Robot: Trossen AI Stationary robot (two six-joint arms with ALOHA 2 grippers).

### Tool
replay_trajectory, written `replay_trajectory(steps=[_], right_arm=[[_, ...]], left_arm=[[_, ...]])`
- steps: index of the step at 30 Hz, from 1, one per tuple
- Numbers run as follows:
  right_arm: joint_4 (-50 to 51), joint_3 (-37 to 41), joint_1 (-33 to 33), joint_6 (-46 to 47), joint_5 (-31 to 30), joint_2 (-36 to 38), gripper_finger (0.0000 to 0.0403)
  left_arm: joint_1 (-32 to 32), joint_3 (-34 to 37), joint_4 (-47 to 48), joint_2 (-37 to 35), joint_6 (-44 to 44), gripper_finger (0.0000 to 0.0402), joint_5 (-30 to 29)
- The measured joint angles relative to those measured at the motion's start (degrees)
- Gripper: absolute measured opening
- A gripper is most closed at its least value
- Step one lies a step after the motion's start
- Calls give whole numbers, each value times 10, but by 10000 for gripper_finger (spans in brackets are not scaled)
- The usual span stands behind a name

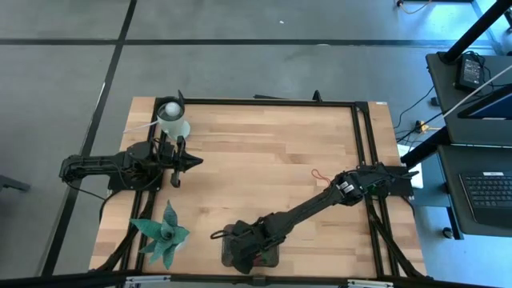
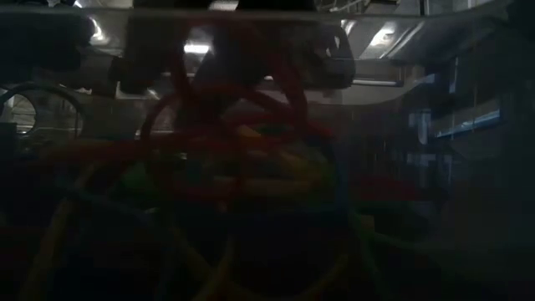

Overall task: Pick and place rubber bands into bin
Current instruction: Put the red rubber band into the black bin

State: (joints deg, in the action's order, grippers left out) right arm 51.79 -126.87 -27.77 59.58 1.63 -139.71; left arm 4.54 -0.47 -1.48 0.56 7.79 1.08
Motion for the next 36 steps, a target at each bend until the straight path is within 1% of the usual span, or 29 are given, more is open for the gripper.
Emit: replay_trajectory(steps=[4,11,14,17,20,25,28,31,34,36], right_arm=[[7,0,0,-1,-3,20,126],[25,0,-4,-7,-8,63,119],[67,0,-14,-14,-39,79,113],[126,0,-25,-13,-89,93,107],[209,0,-30,-5,-132,102,106],[348,6,-27,-13,-157,111,106],[379,36,-19,-32,-174,126,105],[377,94,-8,-46,-199,160,105],[344,192,3,-51,-202,216,105],[297,274,10,-53,-200,264,105]], left_arm=[[0,0,0,0,0,1,0],[0,0,0,0,0,1,0],[0,0,0,0,0,1,0],[0,0,0,0,0,1,0],[0,0,0,0,0,1,0],[0,0,0,0,0,1,0],[0,0,3,0,0,1,0],[0,0,4,0,0,1,0],[0,0,1,0,0,1,0],[0,0,1,0,0,1,0]])
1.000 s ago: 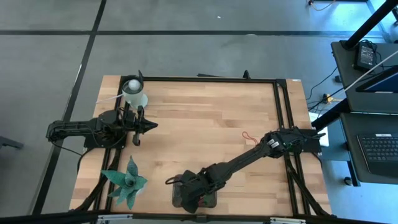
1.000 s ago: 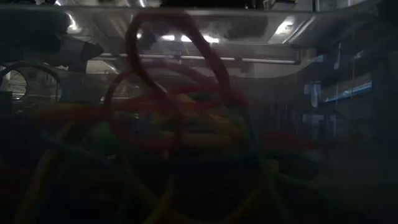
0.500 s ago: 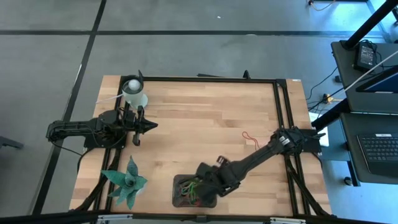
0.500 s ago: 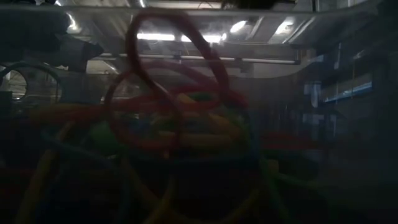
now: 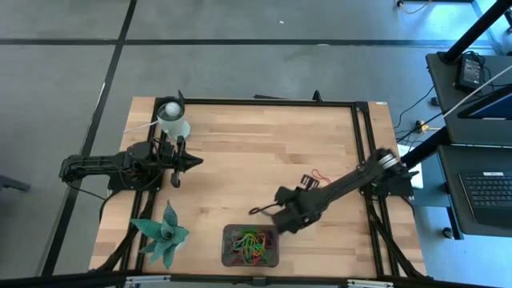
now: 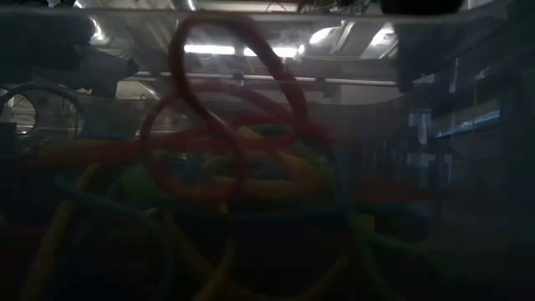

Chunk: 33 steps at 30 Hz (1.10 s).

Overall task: Pick and place rubber bands into bin
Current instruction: Put the red rubber band into the black bin

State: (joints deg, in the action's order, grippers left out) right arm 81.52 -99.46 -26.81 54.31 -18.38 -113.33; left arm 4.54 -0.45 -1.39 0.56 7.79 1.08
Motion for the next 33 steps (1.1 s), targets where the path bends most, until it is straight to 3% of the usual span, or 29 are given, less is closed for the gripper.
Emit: replay_trajectory(steps=[7,14,18,26,33], right_arm=[[-164,266,29,12,25,196,105],[-238,458,85,-6,88,385,106],[-239,547,120,2,95,466,106],[-270,658,172,-20,125,516,106],[-412,721,191,-8,131,515,106]], left_arm=[[0,0,-1,0,0,1,0],[0,0,-1,0,0,1,0],[0,0,-1,0,0,1,0],[0,0,-1,0,0,1,0],[0,0,-1,0,0,1,0]])
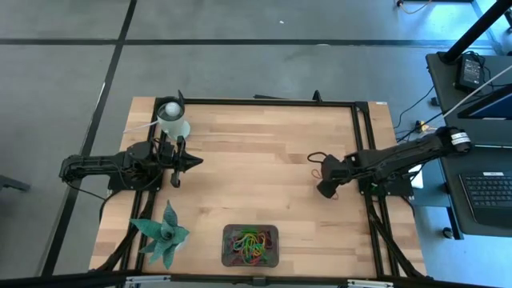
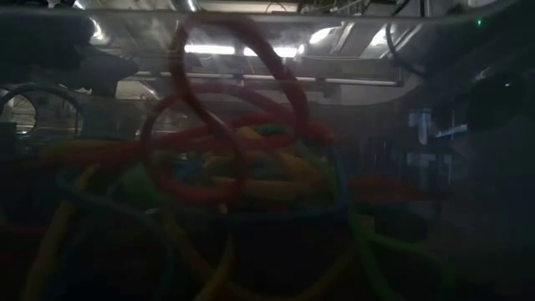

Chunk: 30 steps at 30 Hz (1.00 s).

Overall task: Pick and place rubber bands into bin
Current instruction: Put the red rubber band into the black bin

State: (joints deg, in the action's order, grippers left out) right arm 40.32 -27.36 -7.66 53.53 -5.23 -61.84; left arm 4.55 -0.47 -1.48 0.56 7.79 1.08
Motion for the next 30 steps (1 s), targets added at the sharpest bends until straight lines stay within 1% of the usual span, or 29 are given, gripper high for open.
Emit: replay_trajectory(steps=[5,15,19,21,24,27,30], right_arm=[[-12,16,1,-1,-1,-3,111],[-59,57,0,-12,-10,-28,180],[-65,60,-2,-9,-23,-30,190],[-66,61,-3,-18,-29,-30,186],[-66,62,-3,-27,-42,-31,164],[-63,63,-3,-35,-54,-32,130],[-59,64,-2,-46,-62,-32,86]], left_arm=[[0,0,0,0,0,1,0],[0,0,0,0,0,1,0],[0,0,0,0,0,1,0],[0,0,0,0,0,1,0],[0,0,0,0,0,1,0],[0,0,0,0,0,1,0],[0,0,0,0,0,1,0]])
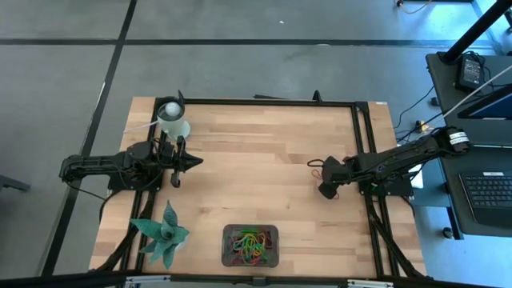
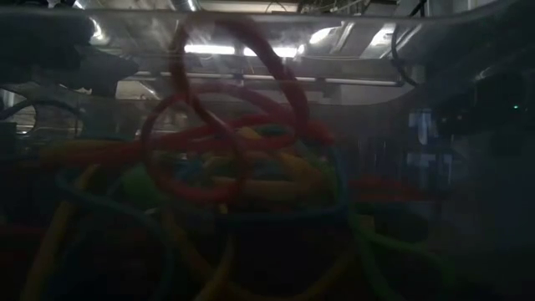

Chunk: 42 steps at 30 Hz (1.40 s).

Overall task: Pick and place rubber bands into bin
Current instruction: Put the red rubber band into the black bin

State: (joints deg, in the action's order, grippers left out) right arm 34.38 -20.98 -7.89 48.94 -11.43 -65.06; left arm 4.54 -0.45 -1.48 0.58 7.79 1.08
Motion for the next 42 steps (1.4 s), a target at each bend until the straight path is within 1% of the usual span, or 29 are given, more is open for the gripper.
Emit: replay_trajectory(steps=[4,5,7,11,13,19,21,27,30,32,38,42], right_arm=[[2,0,1,-1,-7,0,19],[2,0,1,1,-6,0,11],[6,-5,1,3,-1,0,11],[28,-42,1,-12,5,4,8],[29,-77,1,-28,5,9,3],[87,-193,1,-72,-2,9,2],[109,-233,1,-75,-9,9,2],[118,-350,-7,-84,-18,-4,1],[120,-413,-28,-96,-21,-36,1],[121,-459,-47,-108,-34,-70,1],[120,-614,-99,-195,-47,-206,0],[127,-726,-121,-223,-45,-304,0]], left_arm=[[0,0,0,0,0,1,0],[0,0,0,0,0,1,0],[0,0,0,0,0,1,0],[0,0,0,0,0,1,0],[0,0,0,0,0,1,0],[0,0,0,0,0,1,0],[0,0,1,0,0,1,0],[0,0,0,0,0,1,0],[0,0,0,0,0,1,0],[0,0,0,0,0,1,0],[0,0,0,0,0,1,0],[0,0,0,0,0,1,0]])
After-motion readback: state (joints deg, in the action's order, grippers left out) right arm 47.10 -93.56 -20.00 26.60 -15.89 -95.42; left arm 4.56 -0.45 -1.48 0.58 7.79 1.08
